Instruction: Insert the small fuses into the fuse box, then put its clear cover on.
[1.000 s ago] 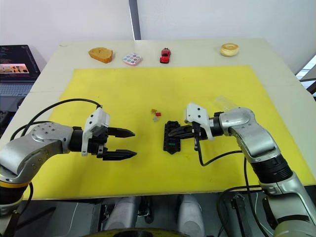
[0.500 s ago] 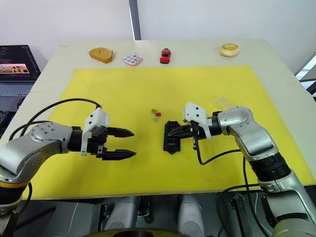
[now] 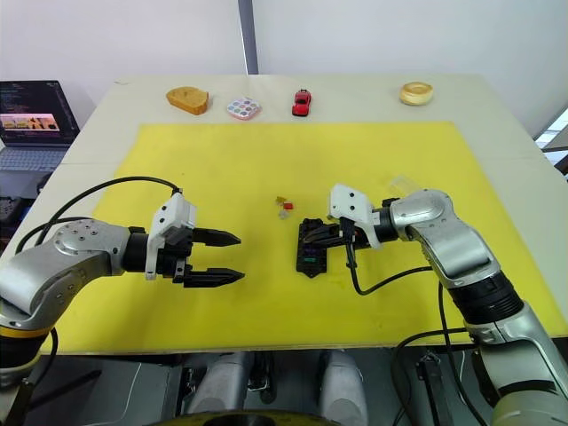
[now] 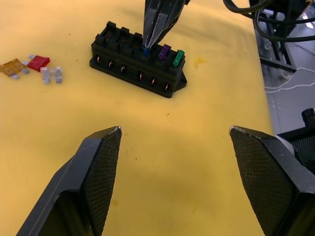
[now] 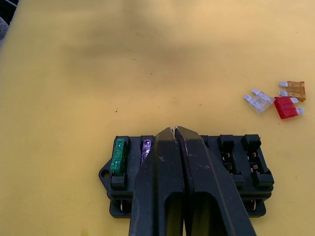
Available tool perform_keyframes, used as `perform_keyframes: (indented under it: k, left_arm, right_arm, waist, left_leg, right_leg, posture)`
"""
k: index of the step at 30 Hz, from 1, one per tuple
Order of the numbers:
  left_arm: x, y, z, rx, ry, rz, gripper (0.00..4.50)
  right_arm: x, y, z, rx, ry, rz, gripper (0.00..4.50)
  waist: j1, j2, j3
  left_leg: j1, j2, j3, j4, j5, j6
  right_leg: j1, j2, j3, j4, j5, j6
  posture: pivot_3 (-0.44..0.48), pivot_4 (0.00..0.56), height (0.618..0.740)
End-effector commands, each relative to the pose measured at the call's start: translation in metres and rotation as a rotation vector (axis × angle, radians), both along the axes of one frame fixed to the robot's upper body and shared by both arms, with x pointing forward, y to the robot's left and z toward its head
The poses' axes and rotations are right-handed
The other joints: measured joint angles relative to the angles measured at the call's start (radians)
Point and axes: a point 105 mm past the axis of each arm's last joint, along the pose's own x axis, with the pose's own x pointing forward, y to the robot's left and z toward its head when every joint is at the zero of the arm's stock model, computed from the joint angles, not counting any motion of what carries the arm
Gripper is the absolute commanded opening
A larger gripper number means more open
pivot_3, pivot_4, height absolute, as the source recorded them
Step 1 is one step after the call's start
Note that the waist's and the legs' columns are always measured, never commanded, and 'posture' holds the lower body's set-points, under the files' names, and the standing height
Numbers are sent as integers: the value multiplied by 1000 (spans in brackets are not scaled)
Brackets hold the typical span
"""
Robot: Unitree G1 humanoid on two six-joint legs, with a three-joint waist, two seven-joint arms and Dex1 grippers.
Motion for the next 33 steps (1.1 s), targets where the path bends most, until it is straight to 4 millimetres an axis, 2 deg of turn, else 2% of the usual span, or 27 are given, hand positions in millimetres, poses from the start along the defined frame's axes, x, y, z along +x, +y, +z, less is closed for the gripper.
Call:
perform_keyframes:
  k: [1,13,19,24,27,30,33]
  left_arm:
    - [1,1,10,-15,-55,5,3676]
    - [2,1,8,-21,-52,9,3676]
    - [2,3,7,-19,-52,15,3676]
    - [3,4,7,-19,-48,21,3676]
    - [9,11,12,-38,-43,54,3676]
    - [18,24,20,-60,-42,105,3676]
    - [31,42,28,-78,-53,181,3676]
  right_arm:
    - [-7,-15,-28,-92,120,-49,39]
    - [-7,-19,-33,-122,122,-63,39]
    - [-5,-17,-27,-96,106,-61,39]
    - [-2,-2,28,159,74,-30,39]
    - [-6,2,72,305,111,-23,39]
    - [0,-5,97,396,112,-89,39]
    - [16,-26,101,420,64,-221,39]
  waist:
    - [2,0,0]
    - [2,0,0]
    - [2,0,0]
    - [0,0,0]
    - [-2,3,2]
    - [-3,3,3]
    - [0,2,3]
  left_leg:
    - [0,0,0,0,0,0]
    - [0,0,0,-1,0,0]
    - [0,0,0,-1,0,0]
    - [-1,0,1,-3,0,0]
    - [-5,0,2,-3,0,0]
    - [-10,0,2,-2,1,0]
    - [-10,0,1,-2,1,-1]
  right_leg:
    - [0,0,0,-1,0,0]
    - [0,-2,0,-1,0,0]
    - [0,-2,0,-2,0,0]
    - [-1,-2,0,-4,1,-1]
    - [-5,-2,0,-4,1,-2]
    - [-7,-2,0,-1,2,-2]
    - [-8,-2,-2,-1,2,-2]
  posture:
    - [0,150,740]
    - [0,150,740]
    - [0,150,740]
    - [0,150,740]
    - [0,150,740]
    - [0,150,740]
    - [0,150,740]
